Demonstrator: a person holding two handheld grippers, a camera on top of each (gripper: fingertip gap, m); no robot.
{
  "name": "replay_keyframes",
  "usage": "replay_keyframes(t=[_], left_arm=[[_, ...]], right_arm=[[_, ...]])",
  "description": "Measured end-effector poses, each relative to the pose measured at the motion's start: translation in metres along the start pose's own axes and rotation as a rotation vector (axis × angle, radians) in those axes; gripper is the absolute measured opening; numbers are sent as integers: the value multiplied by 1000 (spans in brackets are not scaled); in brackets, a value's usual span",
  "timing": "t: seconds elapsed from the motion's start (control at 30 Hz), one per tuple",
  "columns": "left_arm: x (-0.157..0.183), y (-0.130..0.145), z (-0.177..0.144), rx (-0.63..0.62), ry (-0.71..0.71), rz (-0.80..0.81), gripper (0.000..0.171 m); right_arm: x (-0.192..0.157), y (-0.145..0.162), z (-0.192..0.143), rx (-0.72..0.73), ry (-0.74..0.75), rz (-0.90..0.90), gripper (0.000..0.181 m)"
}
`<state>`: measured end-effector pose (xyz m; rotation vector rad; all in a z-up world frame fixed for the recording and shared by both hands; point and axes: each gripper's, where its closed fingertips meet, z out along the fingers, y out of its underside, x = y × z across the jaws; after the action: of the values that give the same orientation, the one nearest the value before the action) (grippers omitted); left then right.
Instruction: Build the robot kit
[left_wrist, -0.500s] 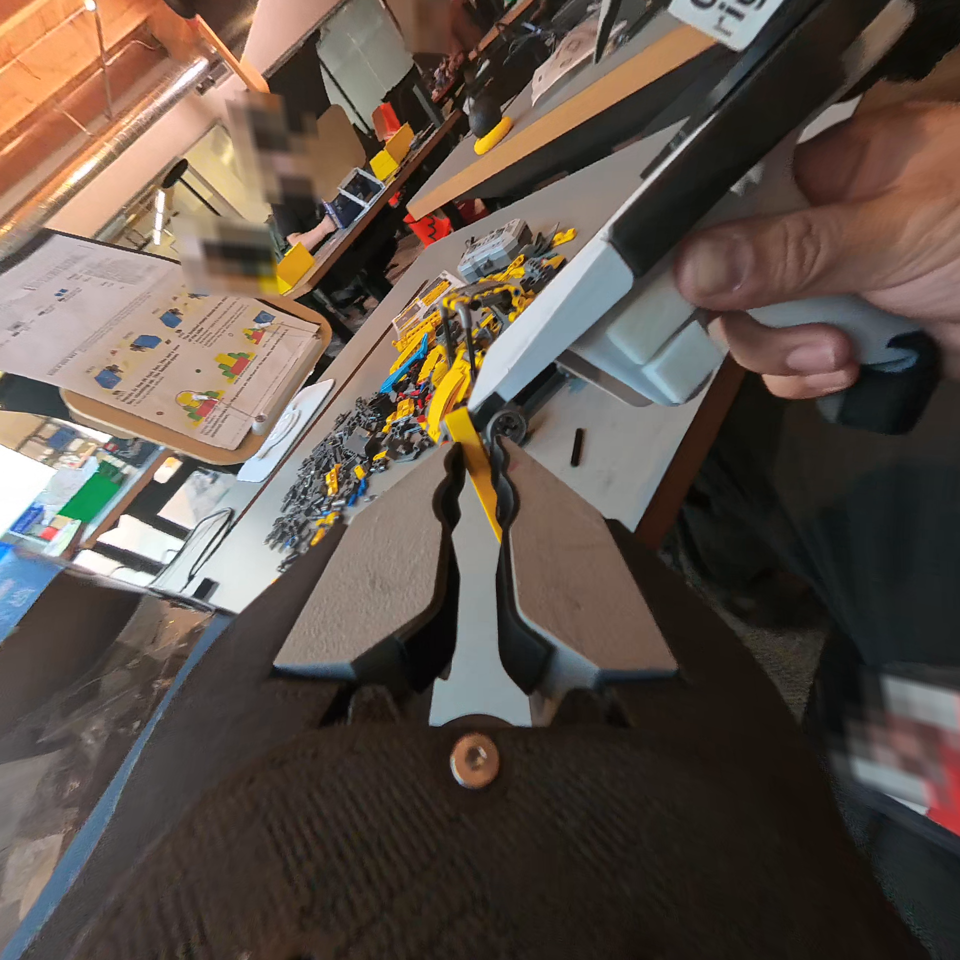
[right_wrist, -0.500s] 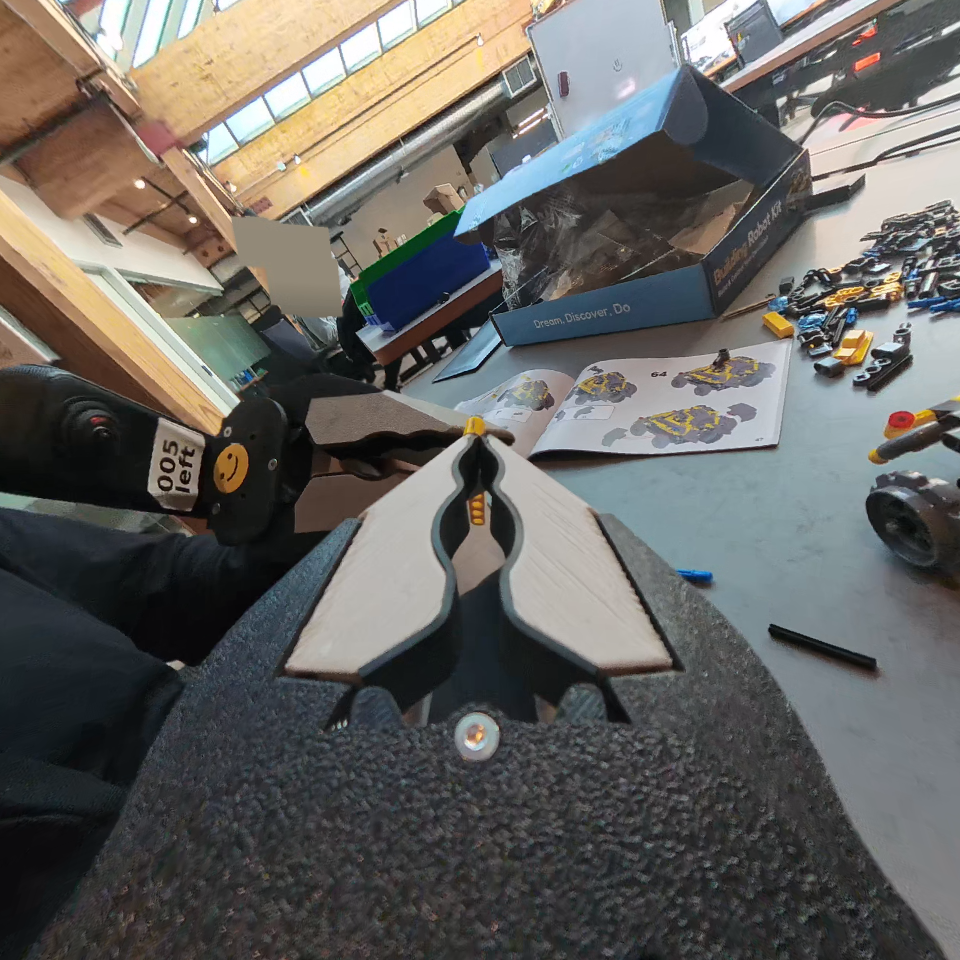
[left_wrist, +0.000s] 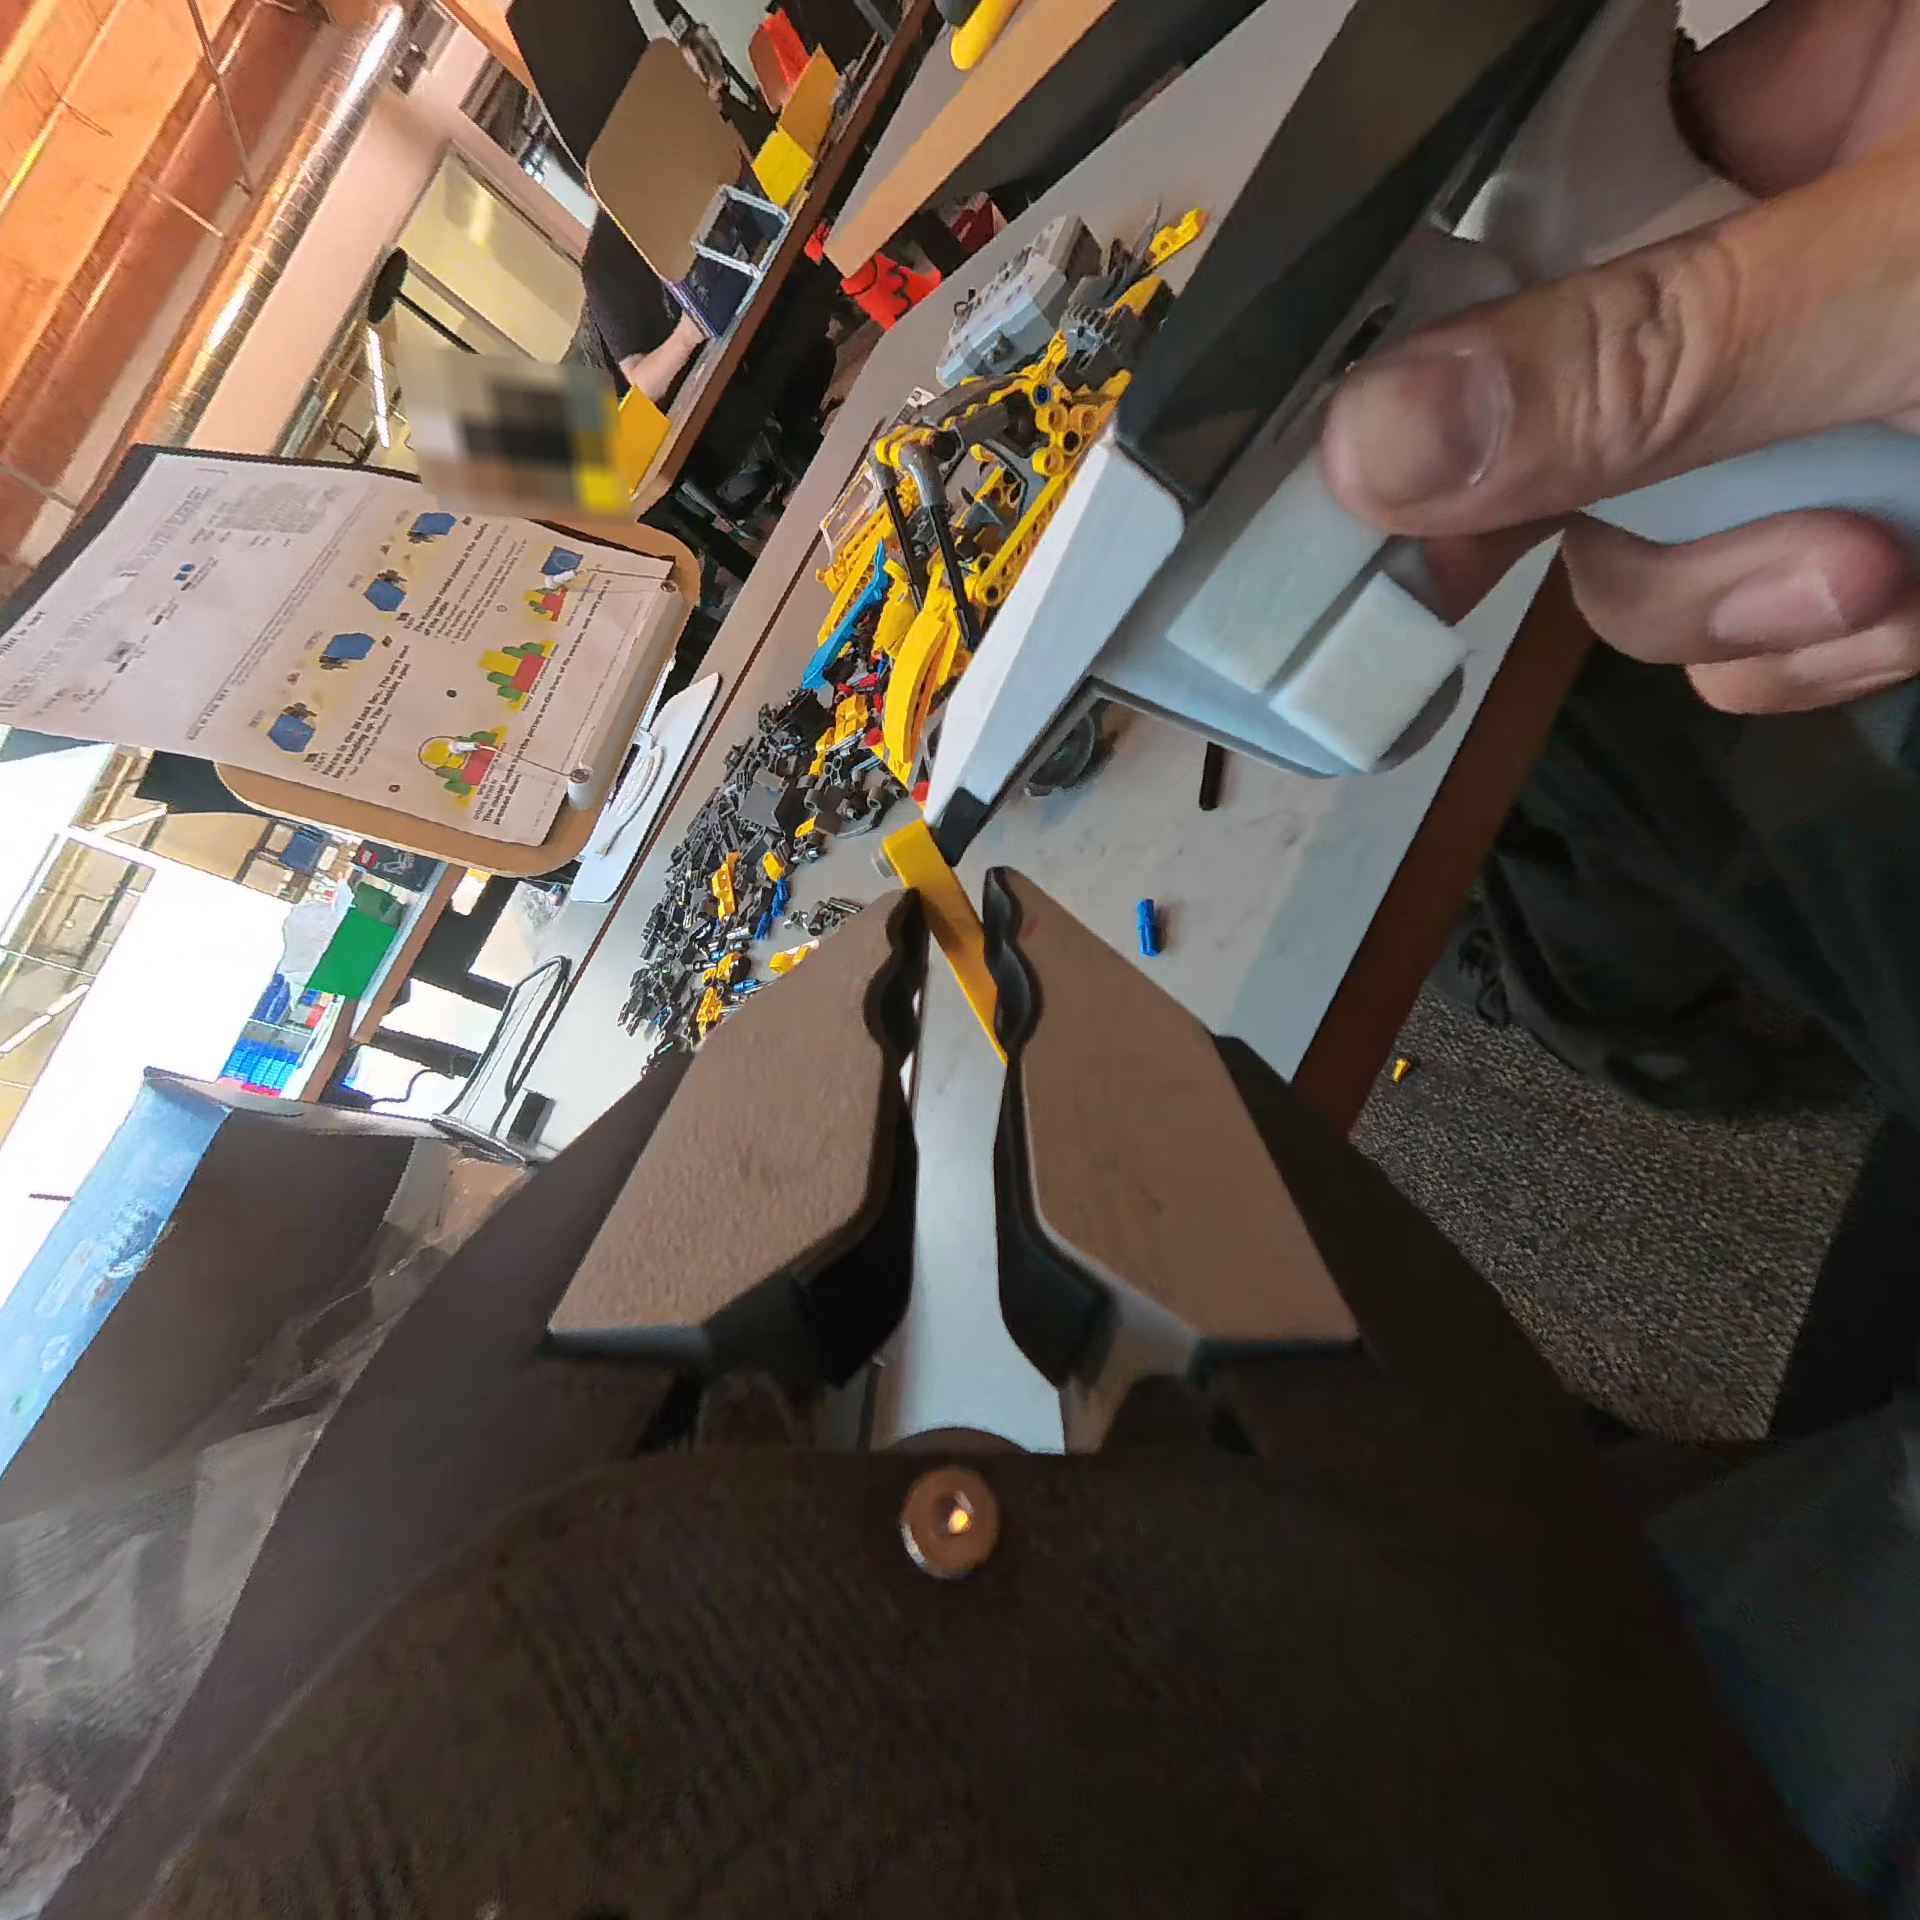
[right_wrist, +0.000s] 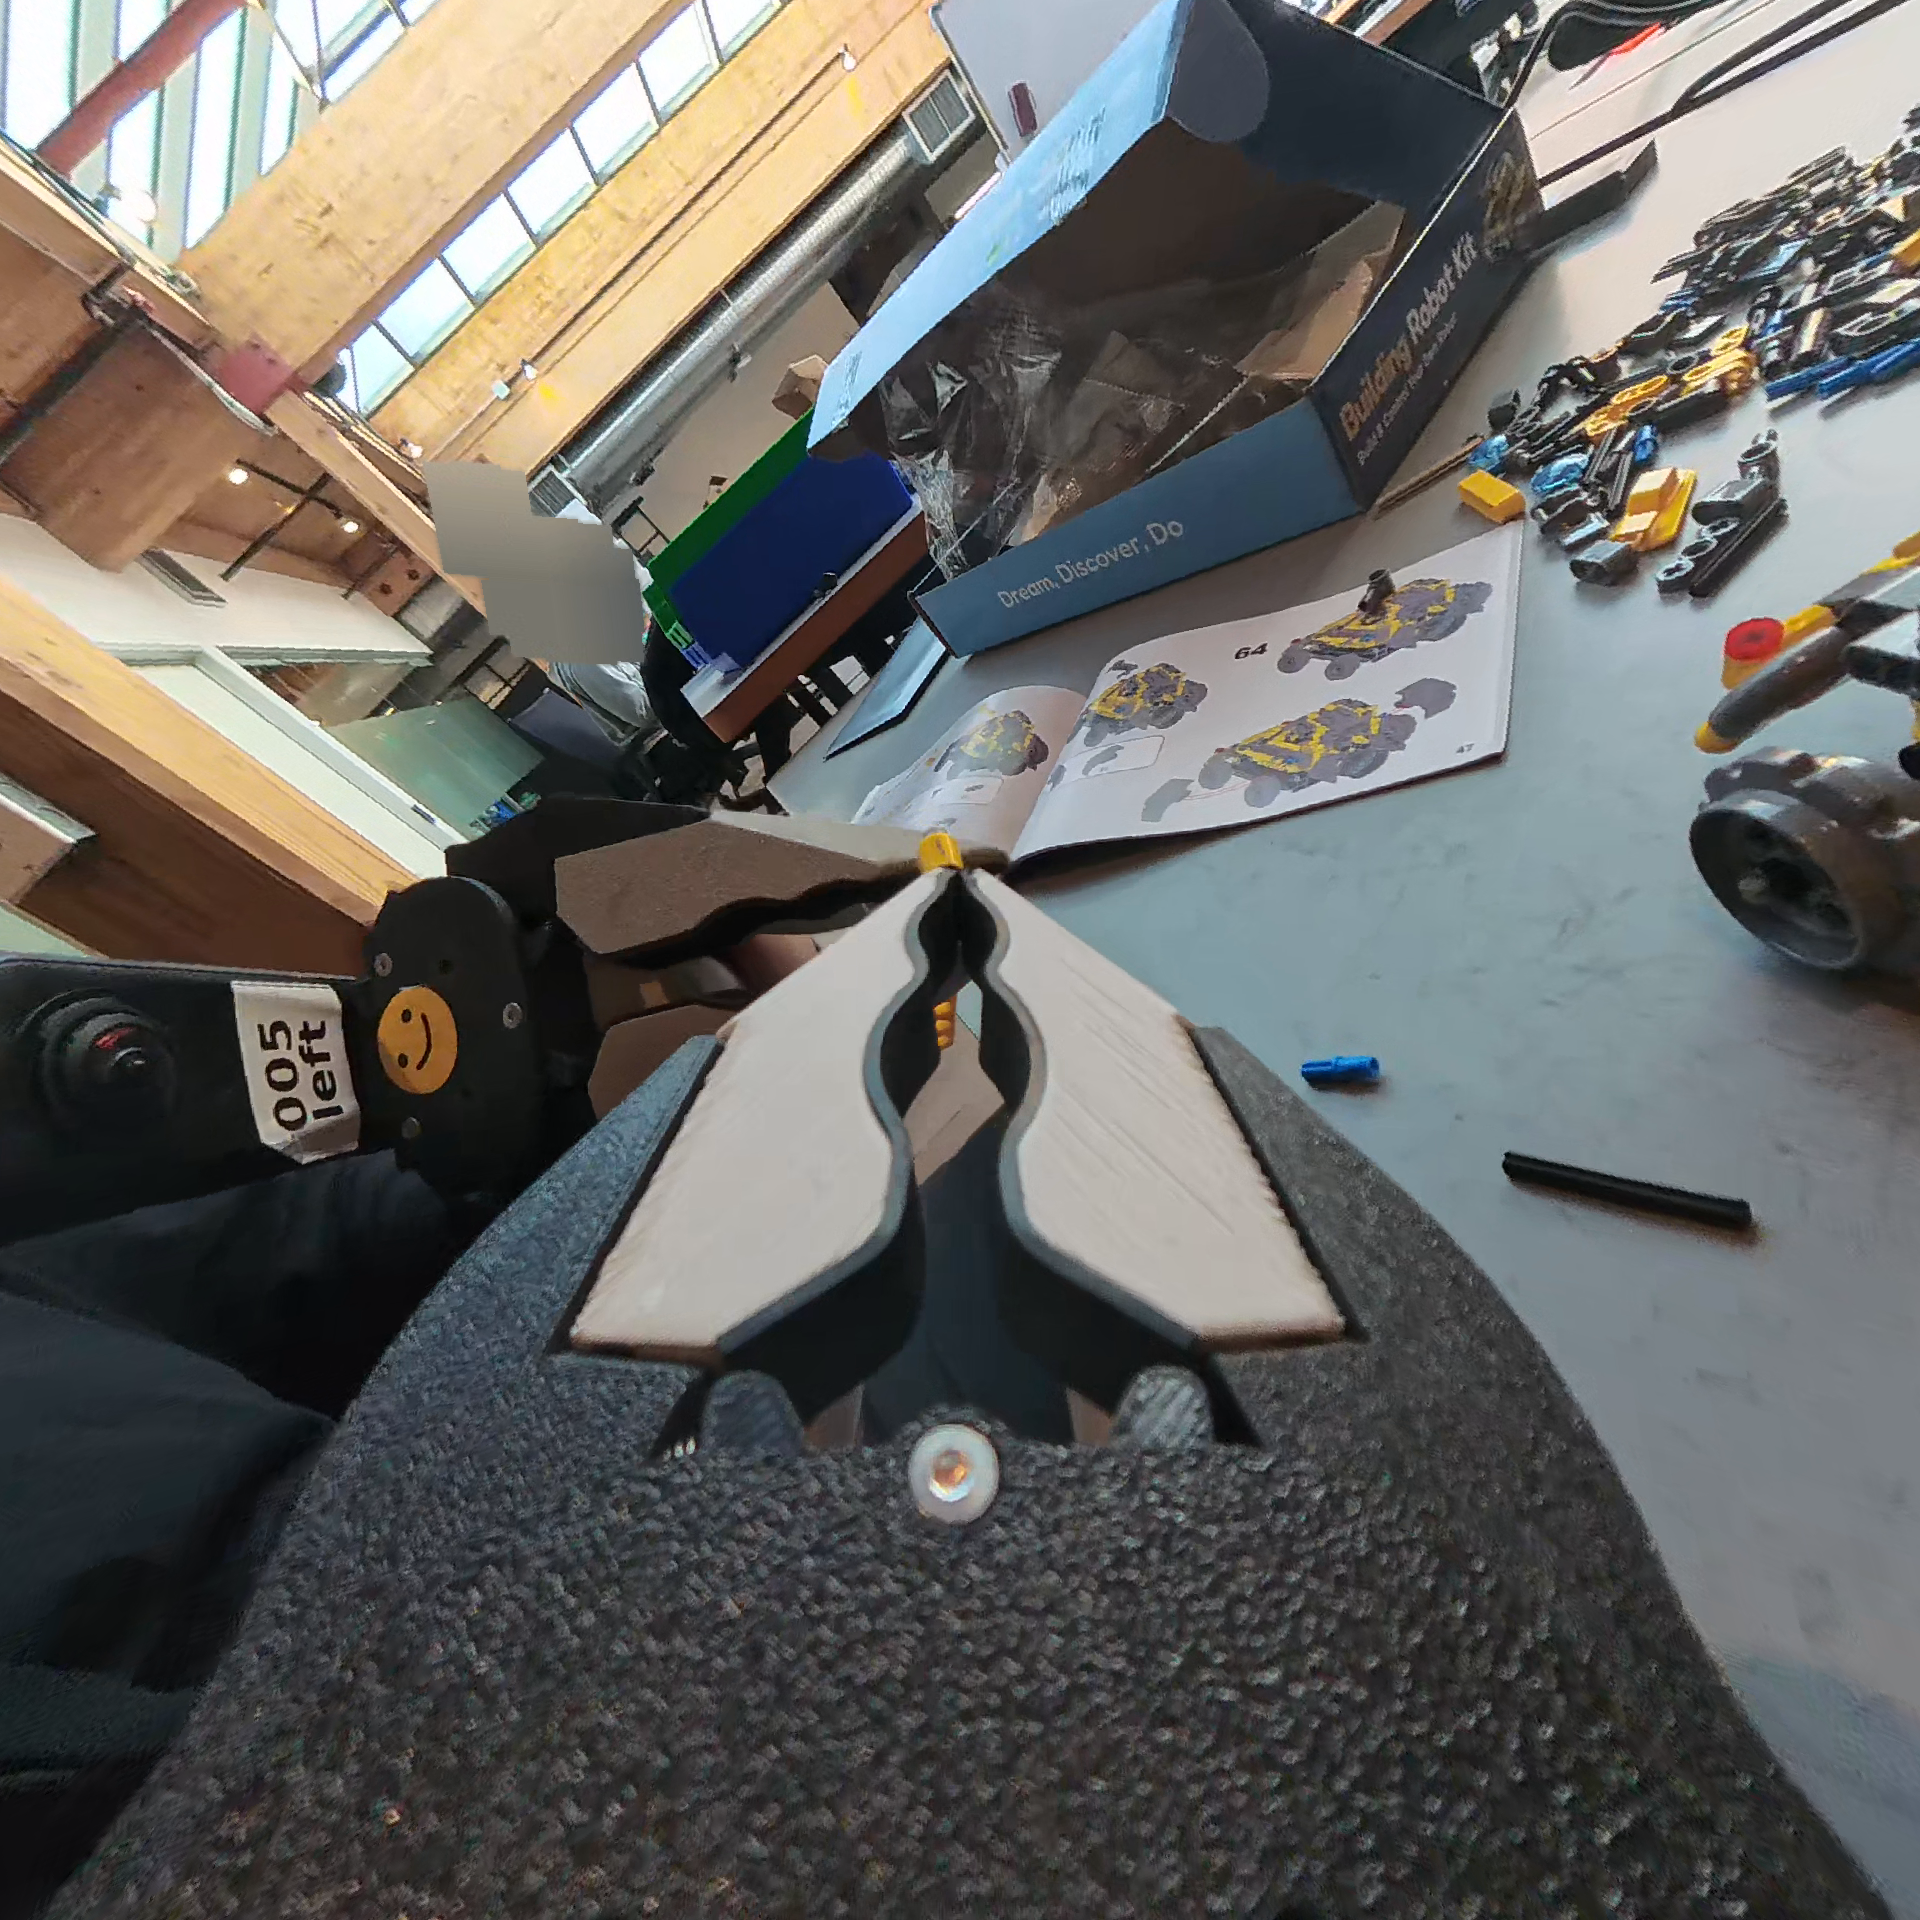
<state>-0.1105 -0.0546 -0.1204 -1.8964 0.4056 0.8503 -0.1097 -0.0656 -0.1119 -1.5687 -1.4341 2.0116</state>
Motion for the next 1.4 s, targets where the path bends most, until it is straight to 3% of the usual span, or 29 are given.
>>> replay_keyframes(t=[0.17,0.27,0.33,0.47,0.57,0.63,0.87,1.13,1.27,1.4], left_arm=[[10,19,10,-89,51,48,7],[15,28,9,-33,162,45,4],[11,33,7,-7,136,158,4],[20,26,0,92,97,404,4],[29,19,-3,141,46,552,4],[31,13,-4,166,13,607,4],[33,0,-6,208,-53,650,5],[33,-4,-7,225,-99,692,5],[33,-3,-7,216,-105,709,5],[32,-5,-8,225,-122,717,4]], right_arm=[[20,23,6,-210,41,-34,0],[24,29,1,-301,87,-150,0],[27,29,-5,-362,110,-202,10],[2,20,-13,-387,1,-303,18],[-2,19,-20,-419,3,-384,4],[-5,22,-22,-447,-11,-372,7],[-6,31,-26,-452,9,-477,12],[-7,34,-26,-422,-18,-477,4],[-4,32,-26,-419,13,-524,14],[-4,31,-27,-418,22,-560,13]])
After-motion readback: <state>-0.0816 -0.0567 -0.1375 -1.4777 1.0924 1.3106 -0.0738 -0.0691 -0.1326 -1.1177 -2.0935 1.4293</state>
